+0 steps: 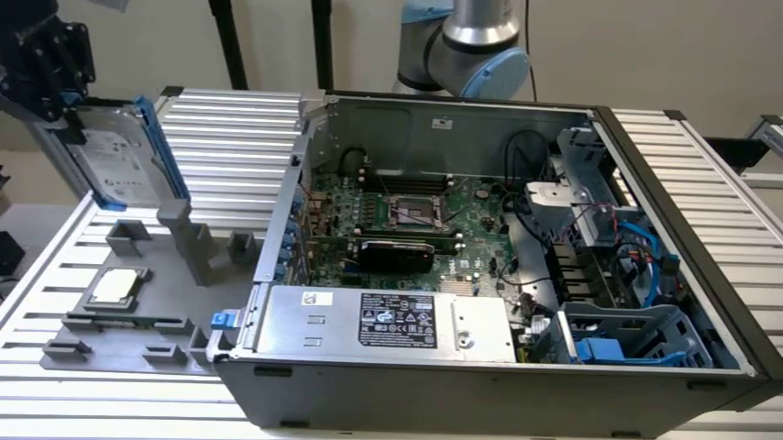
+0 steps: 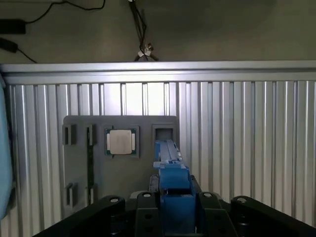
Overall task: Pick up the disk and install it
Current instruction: 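Pick up the disk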
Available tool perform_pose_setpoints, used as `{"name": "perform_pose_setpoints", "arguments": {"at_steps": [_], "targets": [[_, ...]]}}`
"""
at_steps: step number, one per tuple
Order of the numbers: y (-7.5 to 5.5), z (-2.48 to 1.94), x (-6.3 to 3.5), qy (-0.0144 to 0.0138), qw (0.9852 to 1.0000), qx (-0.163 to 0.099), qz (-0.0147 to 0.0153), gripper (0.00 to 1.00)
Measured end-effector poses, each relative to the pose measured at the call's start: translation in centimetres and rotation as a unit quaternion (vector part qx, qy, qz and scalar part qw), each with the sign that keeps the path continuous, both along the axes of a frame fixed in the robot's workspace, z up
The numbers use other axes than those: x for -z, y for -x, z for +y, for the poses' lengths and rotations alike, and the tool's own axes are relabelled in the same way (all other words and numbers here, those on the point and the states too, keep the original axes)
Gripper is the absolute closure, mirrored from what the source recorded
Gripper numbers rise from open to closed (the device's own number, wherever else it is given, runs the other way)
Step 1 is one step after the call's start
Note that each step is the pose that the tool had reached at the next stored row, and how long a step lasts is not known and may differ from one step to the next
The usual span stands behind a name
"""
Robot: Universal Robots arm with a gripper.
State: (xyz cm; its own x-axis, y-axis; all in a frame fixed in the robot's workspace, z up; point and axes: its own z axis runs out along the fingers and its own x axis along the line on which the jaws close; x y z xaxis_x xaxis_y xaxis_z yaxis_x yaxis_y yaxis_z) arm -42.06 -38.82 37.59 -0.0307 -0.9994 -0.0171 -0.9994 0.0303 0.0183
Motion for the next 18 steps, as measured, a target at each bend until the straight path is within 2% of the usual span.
{"name": "perform_pose_setpoints", "arguments": {"at_steps": [5, 10, 18], "targets": [[-0.9, 0.00, -2.28, -0.0004, 1.0000, 0.000, 0.0000, 1.00], [-2.6, -0.01, -4.55, -0.0017, 1.0000, 0.000, 0.0001, 1.00], [-6.3, -0.33, -7.48, -0.0098, 1.0000, 0.000, 0.0000, 1.00]]}}
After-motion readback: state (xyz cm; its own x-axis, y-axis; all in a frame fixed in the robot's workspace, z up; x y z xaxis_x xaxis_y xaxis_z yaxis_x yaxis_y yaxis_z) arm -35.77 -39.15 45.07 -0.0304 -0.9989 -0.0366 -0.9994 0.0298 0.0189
